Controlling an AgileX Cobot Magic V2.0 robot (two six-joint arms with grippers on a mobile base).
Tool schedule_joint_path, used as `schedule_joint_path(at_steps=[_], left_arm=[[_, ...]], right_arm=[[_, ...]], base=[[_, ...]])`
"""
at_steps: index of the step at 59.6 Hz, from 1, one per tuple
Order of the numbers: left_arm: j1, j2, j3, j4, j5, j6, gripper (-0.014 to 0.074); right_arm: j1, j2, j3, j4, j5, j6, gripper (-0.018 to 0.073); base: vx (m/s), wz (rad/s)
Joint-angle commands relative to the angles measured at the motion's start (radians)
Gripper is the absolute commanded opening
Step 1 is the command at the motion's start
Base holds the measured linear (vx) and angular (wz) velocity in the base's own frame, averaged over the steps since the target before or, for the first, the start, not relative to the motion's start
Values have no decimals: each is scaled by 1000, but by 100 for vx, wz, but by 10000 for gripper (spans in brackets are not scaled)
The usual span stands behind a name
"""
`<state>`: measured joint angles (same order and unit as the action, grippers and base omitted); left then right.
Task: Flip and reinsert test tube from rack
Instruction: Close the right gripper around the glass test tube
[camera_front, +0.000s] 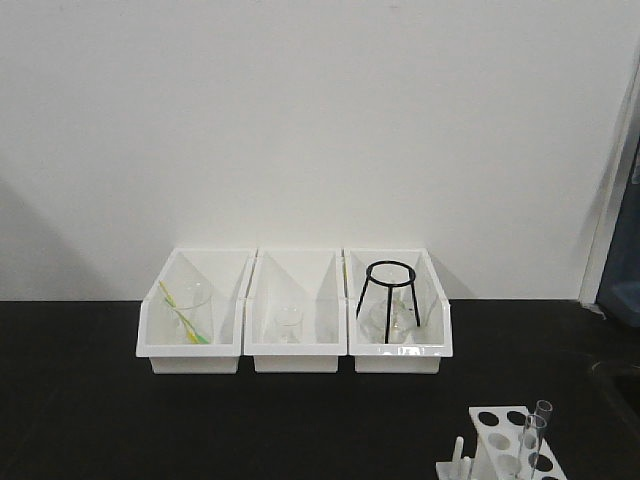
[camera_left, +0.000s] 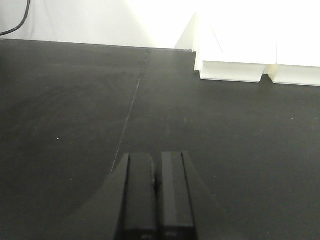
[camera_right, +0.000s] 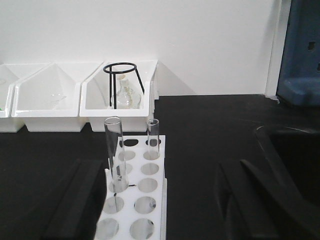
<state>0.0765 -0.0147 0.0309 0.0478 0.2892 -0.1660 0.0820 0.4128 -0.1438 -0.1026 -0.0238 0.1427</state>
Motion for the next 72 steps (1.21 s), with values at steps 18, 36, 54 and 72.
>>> schedule_joint_path(at_steps=[18,36,54,72], left_arm=[[-7,-13,1,-4,-87,0,-6],[-7,-13,1,-4,-87,0,-6],[-7,-13,1,-4,-87,0,-6],[-7,-13,1,-4,-87,0,-6]], right_arm=[[0,308,-31,-198,-402,67,533],[0,720,-31,-277,-845,87,533],[-1,1020,-108,-212,-1081,58,532],[-1,1100,-145,-193,-1086,-2,529]], base=[[0,0],[0,0],[0,0],[0,0]])
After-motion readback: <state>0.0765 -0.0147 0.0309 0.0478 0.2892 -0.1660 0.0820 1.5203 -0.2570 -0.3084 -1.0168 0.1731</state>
